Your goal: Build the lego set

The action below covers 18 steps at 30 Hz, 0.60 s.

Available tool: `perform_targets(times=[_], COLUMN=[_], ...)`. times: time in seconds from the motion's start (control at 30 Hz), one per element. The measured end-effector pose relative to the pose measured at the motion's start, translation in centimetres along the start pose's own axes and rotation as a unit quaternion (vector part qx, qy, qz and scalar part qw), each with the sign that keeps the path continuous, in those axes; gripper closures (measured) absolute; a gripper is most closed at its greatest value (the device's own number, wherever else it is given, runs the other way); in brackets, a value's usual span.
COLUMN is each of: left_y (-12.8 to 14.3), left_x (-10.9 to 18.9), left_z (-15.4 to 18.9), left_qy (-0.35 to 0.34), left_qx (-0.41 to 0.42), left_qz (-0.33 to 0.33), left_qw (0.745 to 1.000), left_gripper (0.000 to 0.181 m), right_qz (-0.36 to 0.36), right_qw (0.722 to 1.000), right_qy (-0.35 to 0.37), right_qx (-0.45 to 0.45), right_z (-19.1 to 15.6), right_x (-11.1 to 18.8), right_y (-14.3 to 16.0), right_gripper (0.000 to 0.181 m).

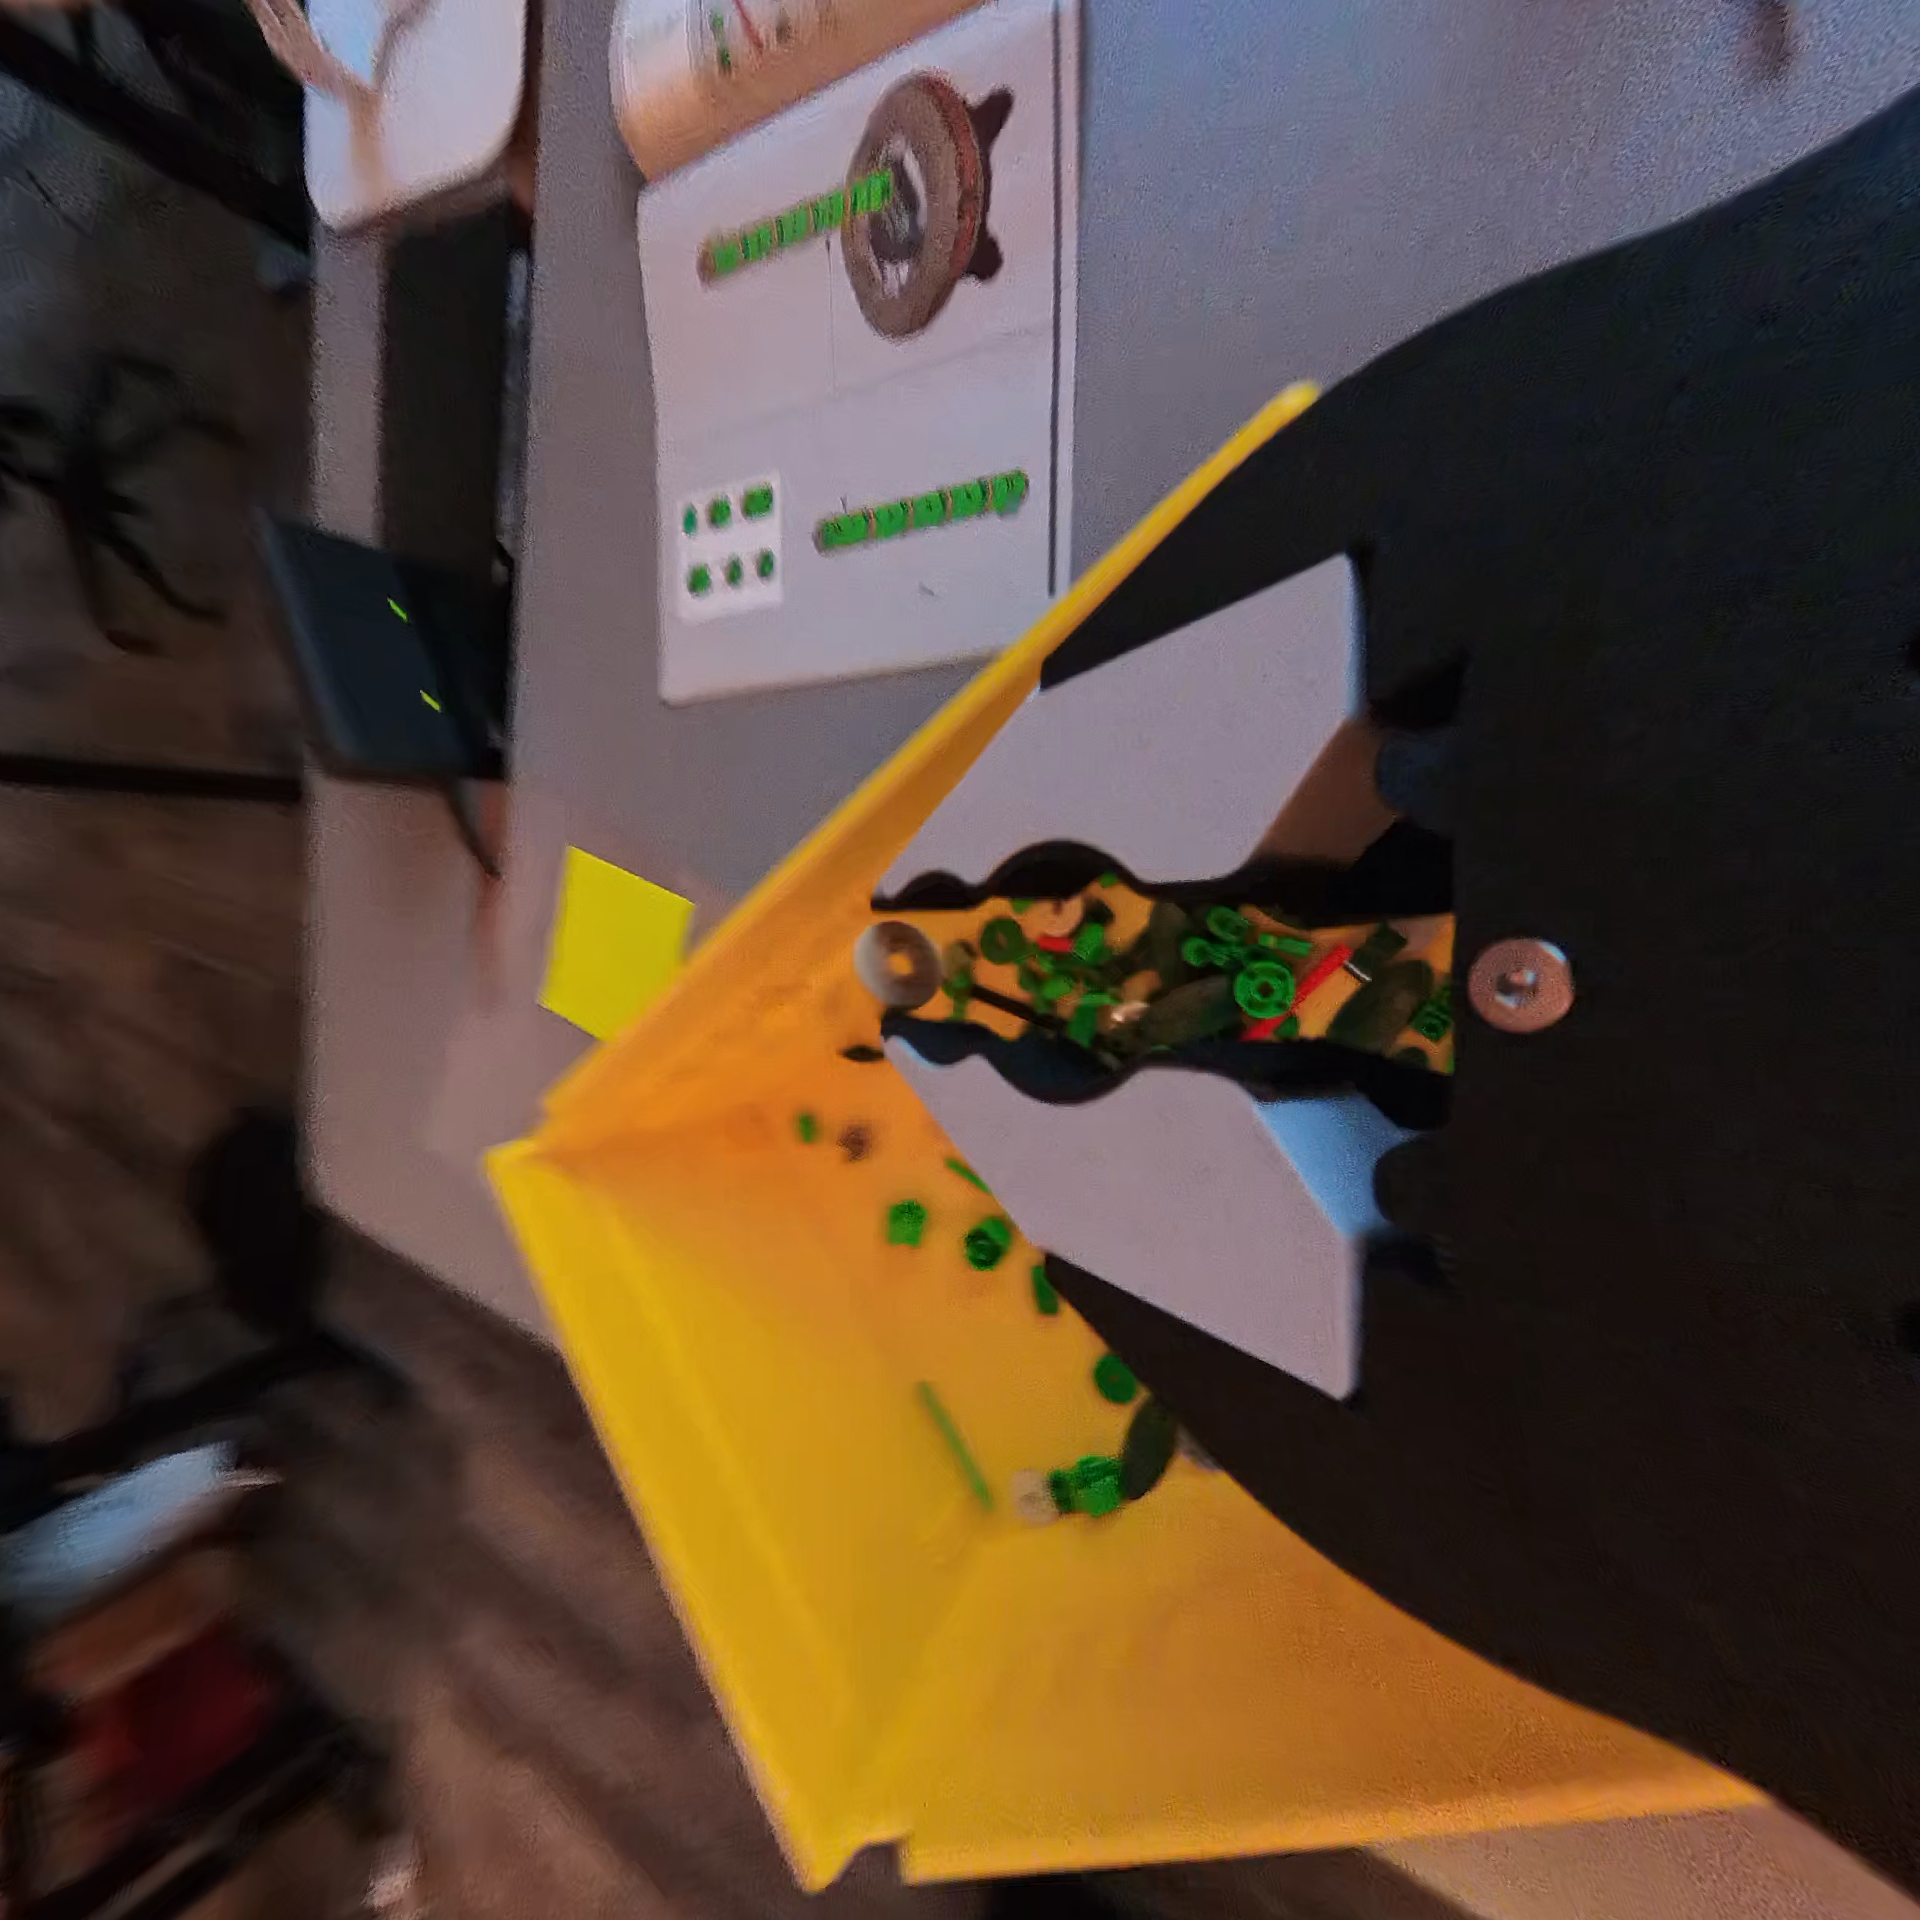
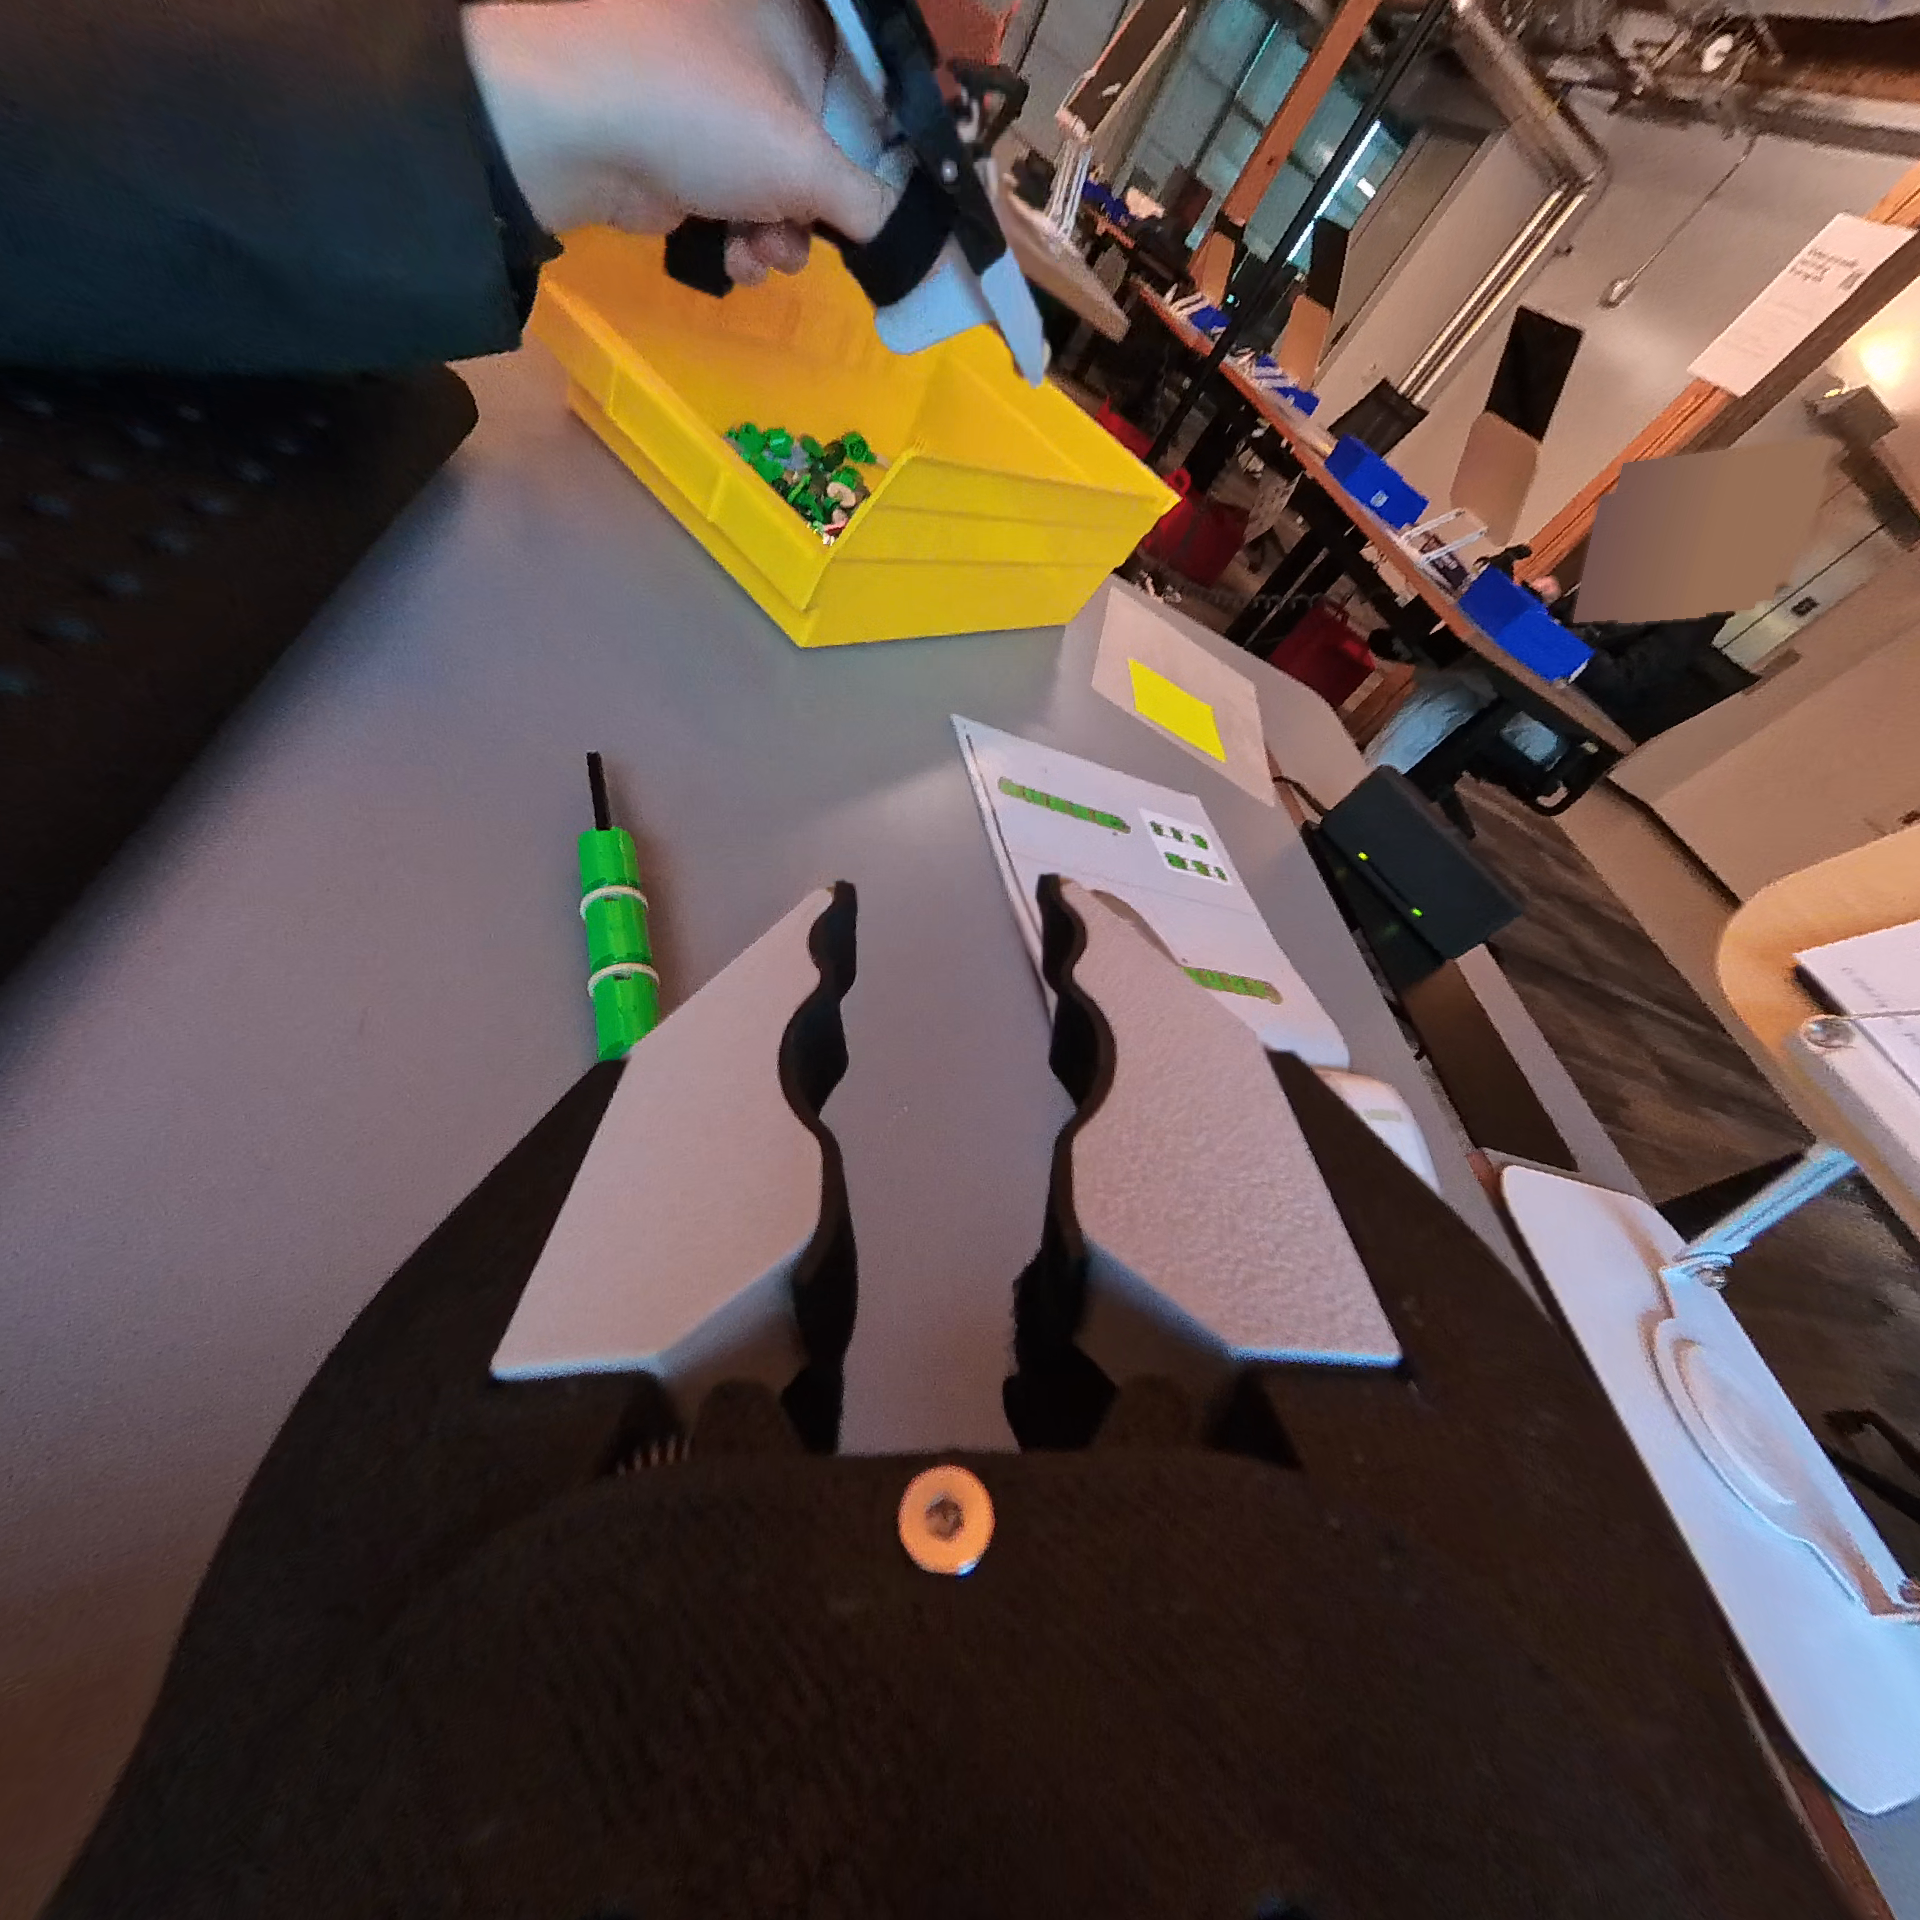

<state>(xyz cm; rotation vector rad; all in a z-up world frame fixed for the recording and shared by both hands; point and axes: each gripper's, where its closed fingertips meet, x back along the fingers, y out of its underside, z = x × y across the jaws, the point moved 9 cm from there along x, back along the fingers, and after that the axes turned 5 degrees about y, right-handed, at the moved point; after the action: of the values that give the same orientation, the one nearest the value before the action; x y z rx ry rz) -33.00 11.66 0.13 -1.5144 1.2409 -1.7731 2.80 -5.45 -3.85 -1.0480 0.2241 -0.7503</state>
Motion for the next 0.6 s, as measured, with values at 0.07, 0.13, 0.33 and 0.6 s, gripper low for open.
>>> perform_targets(times=[0.07,0.13,0.33,0.6], left_y=[0.6,0.0,-2.3,4.8], left_x=[-1.0,-0.7,2.9,4.2], left_z=[-1.0,-0.6,8.0,22.1], left_qy=[-0.006,-0.008,0.237,0.69], left_qx=[0.025,0.019,-0.08,-0.208], left_qz=[-0.026,0.011,0.217,-0.033], left_qw=[0.999,1.0,0.944,0.692], left_gripper=[0.137,0.134,0.155,0.148], right_qz=[-0.007,-0.014,-0.046,-0.088], right_qw=[1.0,1.0,0.996,0.981], right_qy=[-0.009,-0.016,-0.067,-0.161], right_qx=[0.001,-0.004,-0.036,-0.068], right_z=[-0.2,-0.4,-1.4,-3.5], right_x=[-0.2,-0.4,-1.2,-2.4], right_y=[0.1,0.1,0.8,1.4], right_gripper=[0.147,0.147,0.142,0.149])
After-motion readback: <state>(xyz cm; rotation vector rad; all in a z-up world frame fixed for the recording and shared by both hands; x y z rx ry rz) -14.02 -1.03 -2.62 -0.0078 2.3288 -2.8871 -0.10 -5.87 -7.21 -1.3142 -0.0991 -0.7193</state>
